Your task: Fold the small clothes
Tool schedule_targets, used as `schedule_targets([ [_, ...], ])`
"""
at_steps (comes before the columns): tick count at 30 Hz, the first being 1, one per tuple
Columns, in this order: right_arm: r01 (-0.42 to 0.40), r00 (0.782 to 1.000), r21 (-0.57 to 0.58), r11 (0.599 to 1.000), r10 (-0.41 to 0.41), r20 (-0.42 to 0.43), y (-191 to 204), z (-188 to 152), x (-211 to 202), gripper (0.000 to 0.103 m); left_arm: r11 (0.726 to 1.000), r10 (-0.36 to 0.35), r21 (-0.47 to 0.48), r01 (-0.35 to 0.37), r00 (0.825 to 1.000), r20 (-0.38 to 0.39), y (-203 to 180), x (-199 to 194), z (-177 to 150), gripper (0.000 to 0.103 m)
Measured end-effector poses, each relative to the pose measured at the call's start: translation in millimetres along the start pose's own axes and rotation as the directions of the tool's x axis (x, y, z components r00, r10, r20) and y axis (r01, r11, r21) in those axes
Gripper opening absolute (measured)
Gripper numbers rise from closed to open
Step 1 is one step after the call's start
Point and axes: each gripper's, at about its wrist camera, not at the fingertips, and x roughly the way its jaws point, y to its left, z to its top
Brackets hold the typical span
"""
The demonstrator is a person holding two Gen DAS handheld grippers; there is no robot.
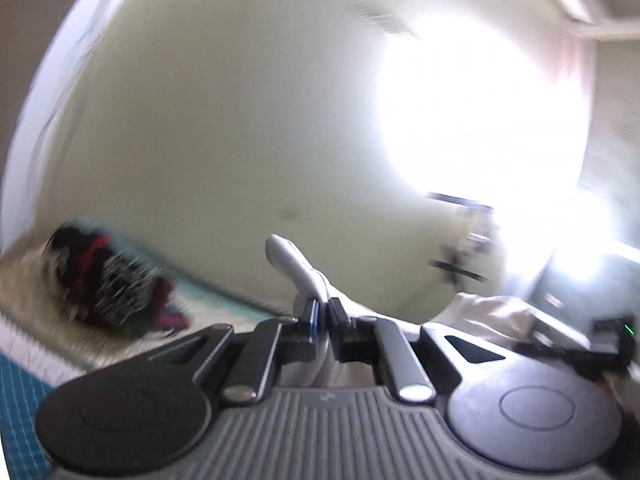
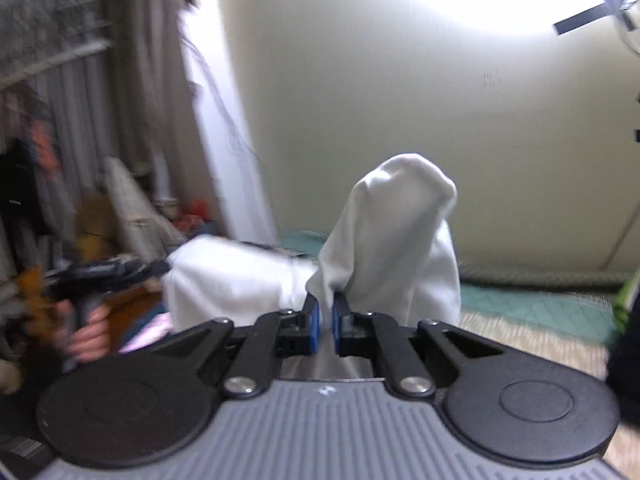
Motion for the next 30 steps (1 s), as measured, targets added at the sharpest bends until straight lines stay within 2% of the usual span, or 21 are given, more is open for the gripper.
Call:
schedule_targets([
  [1, 0.011, 1.000, 0.010, 1.000, -0.011, 0.011, -3, -8, -21, 0.009, 0.998, -0.044, 0.048, 0.043, 0.999, 0.003, -11, -14, -6, 0.009],
  [2, 0.055, 0.998, 0.019, 0.998, -0.056, 0.026, -7, -17, -43, 0.038, 0.994, -0.068, 0.086, 0.068, 0.998, -0.005, -20, -23, -13, 0.011],
  [3, 0.117, 0.991, 0.027, 0.993, -0.119, 0.054, -12, -23, -58, 0.064, 0.990, -0.073, 0.123, 0.074, 0.997, -0.014, -29, -30, -23, 0.013],
  [4, 0.209, 0.971, 0.043, 0.977, -0.212, 0.107, -20, -30, -74, 0.075, 0.988, -0.066, 0.140, 0.069, 0.997, -0.028, -35, -32, -31, 0.020],
  [6, 0.294, 0.943, 0.105, 0.950, -0.306, 0.131, -35, -33, -92, 0.072, 0.991, -0.040, 0.125, 0.049, 0.996, -0.077, -35, -21, -43, 0.022],
  [7, 0.307, 0.937, 0.144, 0.941, -0.326, 0.129, -41, -34, -95, 0.075, 0.993, -0.026, 0.111, 0.036, 0.995, -0.096, -33, -14, -47, 0.021],
  [9, 0.275, 0.949, 0.176, 0.945, -0.297, 0.108, -46, -34, -87, 0.074, 0.995, 0.006, 0.100, 0.006, 0.992, -0.122, -36, -12, -53, 0.021],
  [11, 0.230, 0.971, 0.106, 0.967, -0.236, 0.044, -36, -37, -64, 0.074, 0.994, 0.040, 0.104, -0.026, 0.990, -0.134, -37, -11, -56, 0.026],
  [13, 0.202, 0.978, -0.014, 0.979, -0.202, -0.053, -19, -47, -34, 0.079, 0.994, 0.068, 0.097, -0.054, 0.986, -0.150, -34, -6, -54, 0.057],
  [15, 0.169, 0.973, -0.120, 0.978, -0.185, -0.136, -4, -62, -13, 0.080, 0.994, 0.068, 0.091, -0.054, 0.986, -0.155, -33, 1, -50, 0.060],
  [17, 0.160, 0.967, -0.168, 0.973, -0.188, -0.172, 0, -74, -12, 0.082, 0.992, 0.044, 0.121, -0.027, 0.989, -0.143, -47, 4, -43, 0.066],
  [18, 0.168, 0.963, -0.186, 0.968, -0.201, -0.178, -1, -80, -17, 0.082, 0.990, 0.028, 0.144, -0.008, 0.990, -0.142, -55, 4, -37, 0.083],
  [19, 0.182, 0.960, -0.194, 0.964, -0.217, -0.177, 1, -82, -24, 0.083, 0.987, 0.011, 0.162, 0.013, 0.989, -0.149, -61, 7, -34, 0.095],
  [22, 0.218, 0.950, -0.160, 0.963, -0.247, -0.189, -6, -88, -46, 0.084, 0.974, -0.027, 0.213, 0.075, 0.975, -0.219, -74, 27, -35, 0.096],
  [24, 0.242, 0.941, -0.150, 0.959, -0.270, -0.207, -9, -96, -55, 0.084, 0.968, -0.023, 0.231, 0.095, 0.955, -0.296, -76, 52, -43, 0.097],
  [26, 0.241, 0.938, -0.137, 0.961, -0.266, -0.222, -14, -101, -54, 0.080, 0.975, -0.018, 0.198, 0.103, 0.922, -0.388, -73, 76, -52, 0.094],
  [27, 0.230, 0.940, -0.123, 0.965, -0.254, -0.229, -15, -105, -54, 0.080, 0.979, -0.024, 0.171, 0.109, 0.899, -0.438, -71, 87, -59, 0.082],
  [28, 0.211, 0.942, -0.114, 0.971, -0.233, -0.243, -20, -105, -49, 0.077, 0.981, -0.026, 0.156, 0.114, 0.878, -0.478, -70, 94, -65, 0.051],
  [29, 0.195, 0.938, -0.115, 0.974, -0.220, -0.267, -20, -109, -46, 0.067, 0.981, -0.019, 0.156, 0.116, 0.855, -0.518, -71, 98, -71, 0.031],
  [30, 0.186, 0.930, -0.142, 0.972, -0.221, -0.293, -18, -114, -42, 0.054, 0.979, 0.002, 0.172, 0.110, 0.838, -0.546, -73, 99, -77, 0.007],
])
